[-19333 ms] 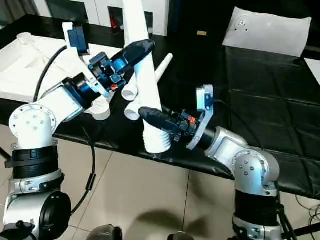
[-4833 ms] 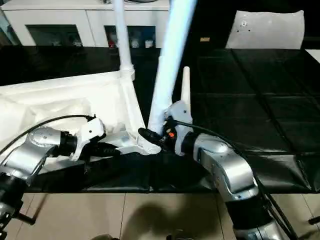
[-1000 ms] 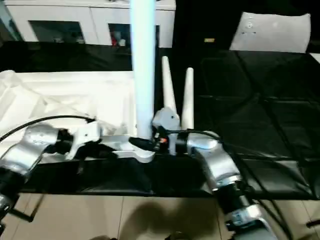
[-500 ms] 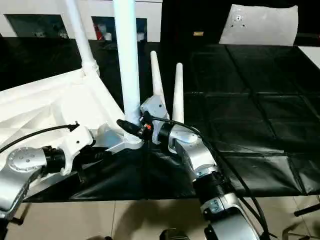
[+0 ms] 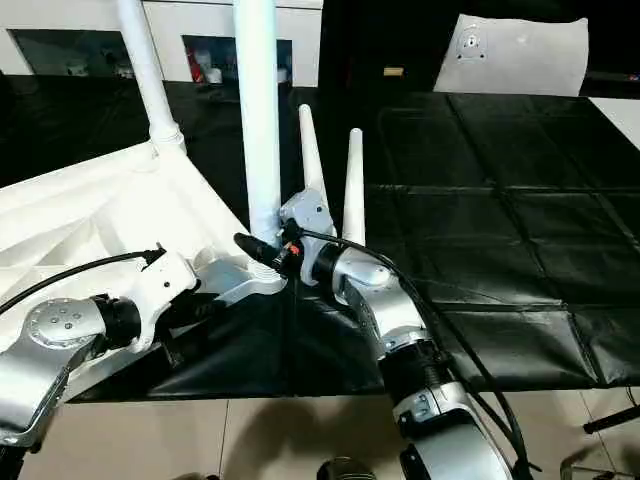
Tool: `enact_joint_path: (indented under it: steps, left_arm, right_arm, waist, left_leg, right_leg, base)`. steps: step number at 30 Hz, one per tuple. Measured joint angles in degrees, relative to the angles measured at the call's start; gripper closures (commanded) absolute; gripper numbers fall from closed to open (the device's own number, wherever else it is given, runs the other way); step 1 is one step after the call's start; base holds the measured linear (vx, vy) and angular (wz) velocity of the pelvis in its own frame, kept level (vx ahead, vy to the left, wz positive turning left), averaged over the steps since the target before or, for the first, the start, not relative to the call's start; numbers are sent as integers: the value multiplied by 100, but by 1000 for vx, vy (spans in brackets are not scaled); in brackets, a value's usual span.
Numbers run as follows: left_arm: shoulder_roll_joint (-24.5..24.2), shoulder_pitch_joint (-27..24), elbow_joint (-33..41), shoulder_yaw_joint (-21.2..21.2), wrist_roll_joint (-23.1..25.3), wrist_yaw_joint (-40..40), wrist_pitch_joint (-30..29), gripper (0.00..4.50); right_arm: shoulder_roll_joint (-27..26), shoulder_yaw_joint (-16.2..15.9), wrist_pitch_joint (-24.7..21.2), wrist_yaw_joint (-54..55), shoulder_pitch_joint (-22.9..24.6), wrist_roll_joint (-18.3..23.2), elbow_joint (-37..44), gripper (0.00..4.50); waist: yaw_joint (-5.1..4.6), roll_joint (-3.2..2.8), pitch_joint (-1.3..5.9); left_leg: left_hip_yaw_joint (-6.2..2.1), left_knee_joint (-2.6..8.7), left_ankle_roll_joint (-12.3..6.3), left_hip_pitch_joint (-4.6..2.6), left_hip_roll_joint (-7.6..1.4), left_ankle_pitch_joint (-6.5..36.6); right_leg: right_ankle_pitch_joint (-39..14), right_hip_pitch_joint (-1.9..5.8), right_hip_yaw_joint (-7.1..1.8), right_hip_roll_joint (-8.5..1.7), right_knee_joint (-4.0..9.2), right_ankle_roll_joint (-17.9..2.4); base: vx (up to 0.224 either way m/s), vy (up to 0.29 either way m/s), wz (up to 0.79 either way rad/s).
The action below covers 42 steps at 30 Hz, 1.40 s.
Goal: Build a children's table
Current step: Rotate leg to tighten
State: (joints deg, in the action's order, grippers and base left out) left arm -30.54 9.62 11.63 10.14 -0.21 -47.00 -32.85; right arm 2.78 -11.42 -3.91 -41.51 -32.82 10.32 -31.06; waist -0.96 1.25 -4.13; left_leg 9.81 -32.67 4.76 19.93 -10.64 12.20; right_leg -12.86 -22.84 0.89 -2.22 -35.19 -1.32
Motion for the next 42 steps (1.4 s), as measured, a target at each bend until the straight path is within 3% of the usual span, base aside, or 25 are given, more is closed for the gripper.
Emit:
enact_joint_path:
  steps: [10,14,22,31,36,39,42]
  left_arm:
    - [-27,223,-178,205,-25,-141,236,450]
    - [-57,273,-345,232,-72,-246,432,450]
    - [-174,488,-814,322,-68,-351,905,450]
    - [-331,634,-1242,356,-69,-597,1499,450]
    - [-451,694,-1475,361,-143,-961,1888,450]
    - [-481,767,-1635,414,-195,-1234,2097,450]
    - [-581,938,-1828,568,-242,-1666,2357,450]
  right_arm:
    - [62,57,-81,28,216,-2,-326,107]
    - [205,78,-225,-153,383,39,-35,64]
    - [664,97,-738,-299,869,150,972,5]
    - [1315,282,-1318,-406,1175,288,2153,5]
    - [1670,400,-1371,-658,1271,350,2496,5]
    - [1808,386,-1360,-913,1279,360,2606,5]
    - [1920,143,-1332,-1292,1258,358,2578,5]
  waist:
    - [198,-16,-10]
    - [287,-23,-14]
    - [316,-72,-45]
    - [345,-95,-59]
    - [380,-96,-60]
    - [421,-99,-62]
    - [459,-103,-65]
  left_leg:
    - [-4,-32,2,17,-6,-3]
    - [-4,-54,-1,16,-11,-1]
    - [-8,-114,12,17,-16,-3]
    - [-11,-119,41,18,-24,-2]
    - [-10,-124,20,20,-22,-13]
    - [-10,-126,20,20,-22,-13]
    - [-9,-127,13,25,-22,-18]
  right_leg:
    - [0,-24,11,-1,-5,0]
    - [1,-23,12,-1,-25,0]
    - [7,-23,11,-5,-84,2]
    - [9,-23,15,-1,-98,2]
    - [9,-22,14,-4,-96,2]
    - [9,-22,14,-4,-98,2]
    - [9,-22,15,-7,-98,2]
  base:
    - [0,0,0]
    - [0,0,0]
    - [0,0,0]
    - [0,0,0]
    - [0,0,0]
    - [0,0,0]
    - [0,0,0]
